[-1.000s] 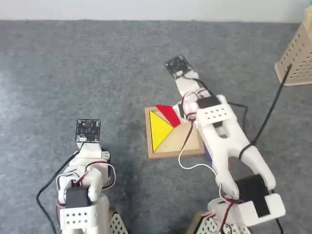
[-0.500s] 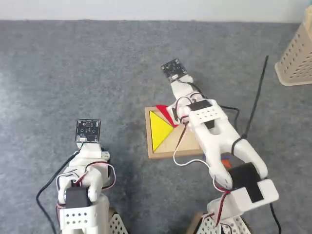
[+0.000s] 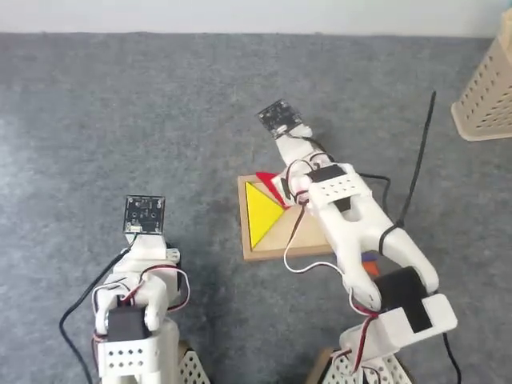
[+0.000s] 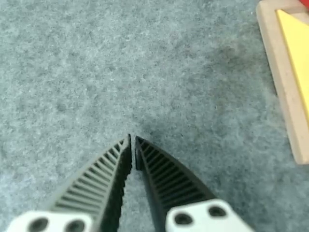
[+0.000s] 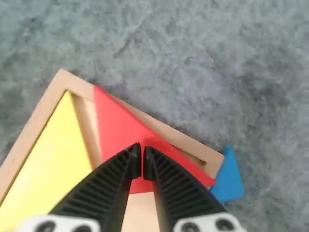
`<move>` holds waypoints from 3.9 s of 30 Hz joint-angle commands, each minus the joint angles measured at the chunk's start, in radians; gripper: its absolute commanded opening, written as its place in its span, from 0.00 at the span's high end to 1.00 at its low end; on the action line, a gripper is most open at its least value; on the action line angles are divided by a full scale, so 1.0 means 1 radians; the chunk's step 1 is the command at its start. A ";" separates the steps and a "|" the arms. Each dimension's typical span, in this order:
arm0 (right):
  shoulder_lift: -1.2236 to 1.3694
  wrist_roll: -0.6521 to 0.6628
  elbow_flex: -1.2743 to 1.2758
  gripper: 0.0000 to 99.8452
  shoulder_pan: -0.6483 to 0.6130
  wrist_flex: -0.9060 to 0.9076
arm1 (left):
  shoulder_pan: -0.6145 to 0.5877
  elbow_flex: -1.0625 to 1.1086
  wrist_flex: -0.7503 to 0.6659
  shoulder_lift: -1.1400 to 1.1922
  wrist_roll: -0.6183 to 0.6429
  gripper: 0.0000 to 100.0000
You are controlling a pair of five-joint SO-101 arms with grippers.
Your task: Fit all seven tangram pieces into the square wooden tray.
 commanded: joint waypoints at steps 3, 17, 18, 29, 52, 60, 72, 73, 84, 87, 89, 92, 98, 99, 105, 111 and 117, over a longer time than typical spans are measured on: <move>-0.088 -0.064 -0.003 0.99 0.027 -0.030 | 0.002 -0.012 0.002 -0.015 0.008 0.99; 0.039 -0.060 -0.011 0.99 0.088 -0.179 | 0.002 -0.012 0.002 -0.015 0.008 0.99; 0.041 -0.058 -0.011 0.99 0.077 -0.179 | 0.002 -0.012 0.002 -0.015 0.008 0.99; 0.051 -0.057 -0.005 0.99 -0.001 -0.127 | 0.002 -0.012 0.002 -0.015 0.008 0.99; 0.036 -0.060 -0.009 0.99 -0.002 -0.108 | 0.002 -0.012 0.002 -0.015 0.008 0.99; -0.018 -0.068 -0.005 0.99 0.005 -0.209 | 0.002 -0.012 0.002 -0.015 0.008 0.99; 0.088 -0.061 -0.008 0.99 -0.001 -0.229 | 0.002 -0.012 0.002 -0.015 0.008 0.99; 0.073 -0.058 -0.005 0.99 -0.012 -0.217 | 0.002 -0.012 0.002 -0.015 0.008 0.99; -0.107 -0.058 0.068 0.99 0.004 -0.170 | 0.002 -0.012 0.002 -0.015 0.008 0.99; -0.249 -0.054 0.172 0.99 0.038 -0.153 | 0.002 -0.012 0.002 -0.015 0.008 0.99; -0.338 -0.021 0.229 0.99 0.062 -0.096 | 0.002 -0.012 0.002 -0.015 0.008 0.99; -0.421 0.046 0.255 0.99 0.067 0.007 | 0.002 -0.012 0.002 -0.015 0.008 0.99; -0.335 0.048 0.253 0.99 0.068 -0.013 | 0.002 -0.012 0.002 -0.015 0.008 0.99; -0.309 0.048 0.253 0.99 0.068 -0.035 | 0.002 -0.012 0.002 -0.015 0.008 0.99; -0.208 0.049 0.212 0.99 0.064 -0.084 | 0.002 -0.012 0.002 -0.015 0.008 0.99; -0.127 0.054 0.190 0.99 0.045 -0.090 | 0.002 -0.012 0.002 -0.015 0.008 0.99; -0.047 0.055 0.140 0.99 -0.004 -0.088 | 0.002 -0.012 0.002 -0.015 0.008 0.99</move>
